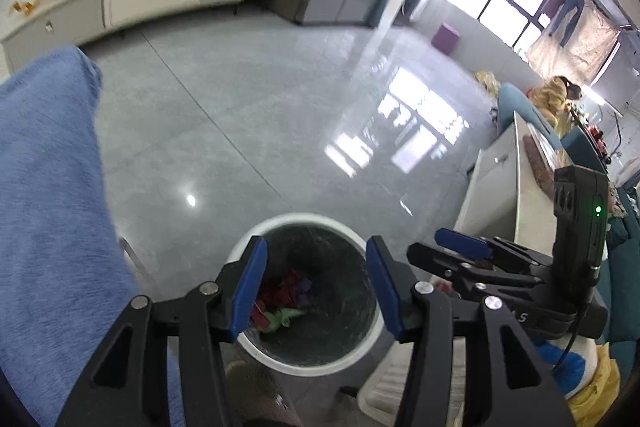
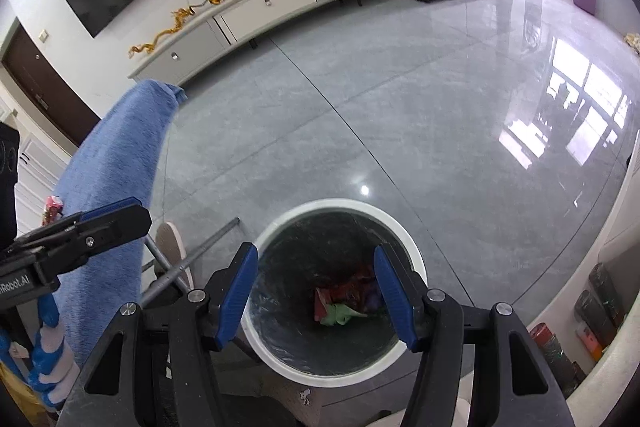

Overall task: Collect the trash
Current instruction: 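Carry both bags over the bin and open both tools to drop them, then return both tools to the remaining trash on the rug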

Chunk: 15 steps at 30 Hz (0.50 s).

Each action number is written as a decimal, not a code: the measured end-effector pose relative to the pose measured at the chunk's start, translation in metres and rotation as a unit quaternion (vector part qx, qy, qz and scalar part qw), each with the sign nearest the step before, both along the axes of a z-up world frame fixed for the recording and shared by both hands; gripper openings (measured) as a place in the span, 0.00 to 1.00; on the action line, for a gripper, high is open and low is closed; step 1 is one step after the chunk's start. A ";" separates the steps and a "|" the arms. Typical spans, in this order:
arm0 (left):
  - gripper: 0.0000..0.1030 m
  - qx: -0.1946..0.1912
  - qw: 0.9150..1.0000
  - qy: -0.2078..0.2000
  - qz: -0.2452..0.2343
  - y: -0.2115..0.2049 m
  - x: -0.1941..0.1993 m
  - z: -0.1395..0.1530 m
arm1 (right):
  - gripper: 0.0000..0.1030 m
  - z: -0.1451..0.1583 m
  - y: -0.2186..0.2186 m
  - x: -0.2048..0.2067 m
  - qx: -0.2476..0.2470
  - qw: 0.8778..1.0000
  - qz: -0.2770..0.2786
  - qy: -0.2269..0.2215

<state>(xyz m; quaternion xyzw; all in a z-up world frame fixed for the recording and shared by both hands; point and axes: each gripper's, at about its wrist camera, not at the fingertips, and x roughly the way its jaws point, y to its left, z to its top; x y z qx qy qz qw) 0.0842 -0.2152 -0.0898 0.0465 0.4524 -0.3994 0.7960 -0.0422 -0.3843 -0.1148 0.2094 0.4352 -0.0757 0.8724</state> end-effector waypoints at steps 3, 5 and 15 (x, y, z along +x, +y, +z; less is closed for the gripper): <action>0.48 -0.013 0.999 -0.034 0.015 0.017 -0.009 0.017 | 0.63 0.017 0.008 -0.006 -0.014 1.000 -0.002 -0.021; 0.48 -0.017 0.999 -0.044 0.018 0.029 -0.013 0.027 | 0.68 0.031 0.014 -0.010 -0.021 0.999 -0.006 -0.038; 0.48 -0.043 0.992 -0.105 0.055 0.107 -0.026 0.086 | 1.00 0.103 0.055 -0.025 -0.055 0.990 -0.001 -0.131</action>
